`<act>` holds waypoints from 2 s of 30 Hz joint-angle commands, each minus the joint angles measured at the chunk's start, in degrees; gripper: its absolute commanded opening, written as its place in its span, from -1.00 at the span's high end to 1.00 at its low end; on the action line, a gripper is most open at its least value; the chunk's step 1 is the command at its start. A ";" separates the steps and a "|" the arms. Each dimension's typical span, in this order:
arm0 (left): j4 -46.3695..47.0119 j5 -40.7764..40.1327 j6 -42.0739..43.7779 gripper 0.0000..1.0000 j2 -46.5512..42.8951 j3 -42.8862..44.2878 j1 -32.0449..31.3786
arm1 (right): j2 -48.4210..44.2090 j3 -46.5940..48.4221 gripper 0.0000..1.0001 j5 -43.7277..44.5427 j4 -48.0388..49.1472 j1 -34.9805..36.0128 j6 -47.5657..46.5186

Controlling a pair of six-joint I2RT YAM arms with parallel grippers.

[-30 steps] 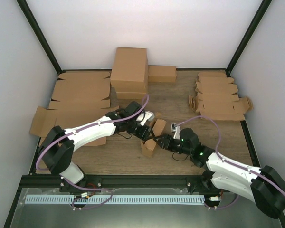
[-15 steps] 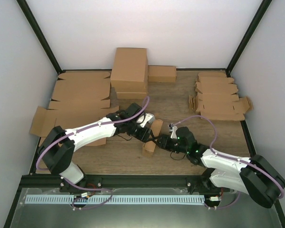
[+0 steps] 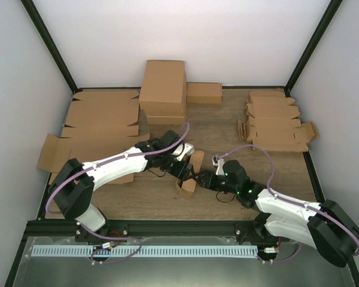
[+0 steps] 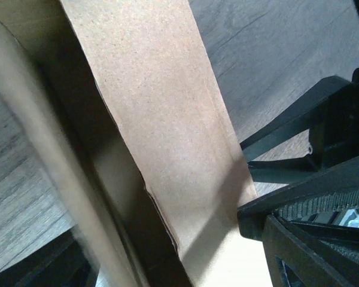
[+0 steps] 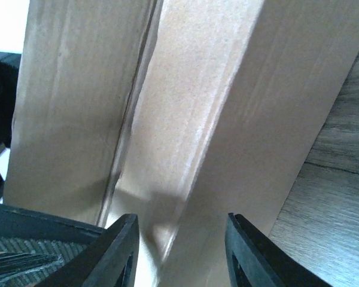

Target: Fold the paper box

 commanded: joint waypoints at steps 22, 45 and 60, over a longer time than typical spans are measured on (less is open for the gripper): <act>-10.39 -3.90 3.18 -0.75 -2.21 3.70 -3.00 | 2.29 1.16 0.54 -7.16 6.99 0.15 0.69; -20.32 -20.82 -0.92 -0.73 2.88 9.62 -11.37 | 7.23 5.74 0.63 -8.46 7.39 0.17 1.16; -21.99 -18.08 6.33 -0.50 0.88 8.47 -11.38 | -4.59 11.74 0.25 4.45 -14.95 -6.76 -17.17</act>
